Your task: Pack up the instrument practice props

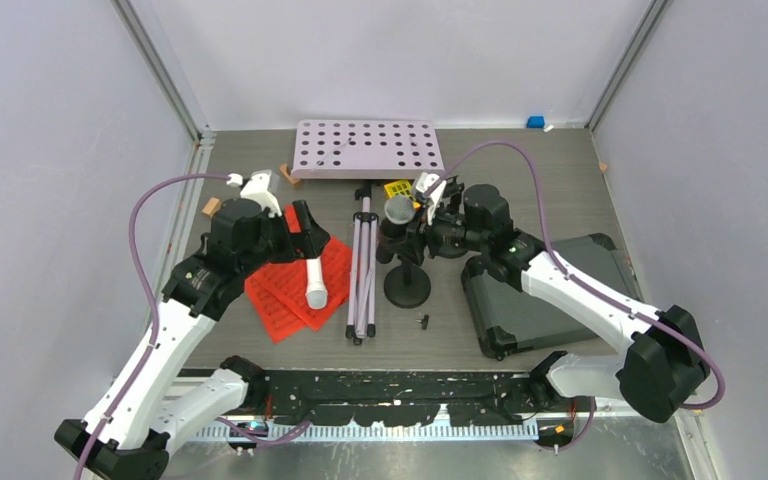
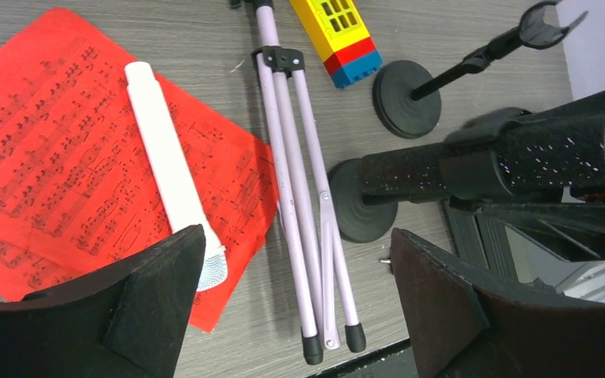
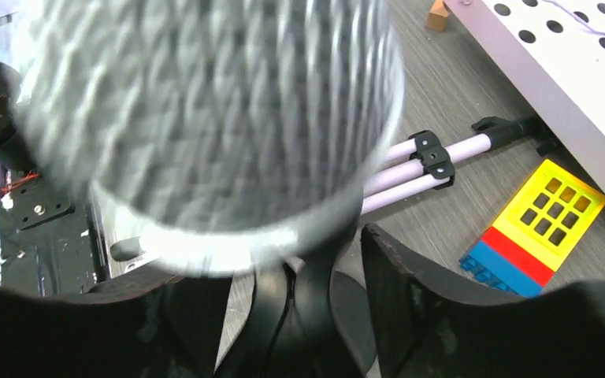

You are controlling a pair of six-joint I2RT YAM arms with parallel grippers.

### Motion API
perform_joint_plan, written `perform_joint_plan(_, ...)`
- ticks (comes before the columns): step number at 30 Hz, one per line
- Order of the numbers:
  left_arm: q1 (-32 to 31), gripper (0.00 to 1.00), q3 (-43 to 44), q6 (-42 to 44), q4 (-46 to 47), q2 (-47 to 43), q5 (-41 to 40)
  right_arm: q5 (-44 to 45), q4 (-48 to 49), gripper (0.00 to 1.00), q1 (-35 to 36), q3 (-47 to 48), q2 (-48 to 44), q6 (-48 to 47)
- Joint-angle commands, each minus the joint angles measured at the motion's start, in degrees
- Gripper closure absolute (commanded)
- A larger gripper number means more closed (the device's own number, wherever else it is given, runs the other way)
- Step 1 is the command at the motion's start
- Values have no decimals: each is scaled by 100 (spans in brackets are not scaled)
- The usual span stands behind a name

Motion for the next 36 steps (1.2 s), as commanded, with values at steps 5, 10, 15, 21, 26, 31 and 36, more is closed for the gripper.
perform_joint_plan(5,18,3,13,631,1196,141,1810,-189,-486,23,25,-85,-580,-274)
perform_joint_plan(10,18,2,196,993,1884,399,3167,-51,-950,19,25,-63,-788,-491)
perform_joint_plan(15,18,0,221,1643,2219,735,4087,283,-965,18,18,-266,-1027,-495)
perform_joint_plan(21,18,0,179,2318,2822,937,4648,414,-570,18,-3,-611,-1165,-291)
perform_joint_plan(26,18,0,57,2771,3458,971,4553,427,-300,20,-49,-664,-1058,-181)
perform_joint_plan(31,18,0,-58,3253,4046,980,5150,364,-121,26,-80,-685,-1025,-122)
perform_joint_plan(36,18,0,42,3618,4024,1210,5485,349,-53,32,-97,-705,-1013,-114)
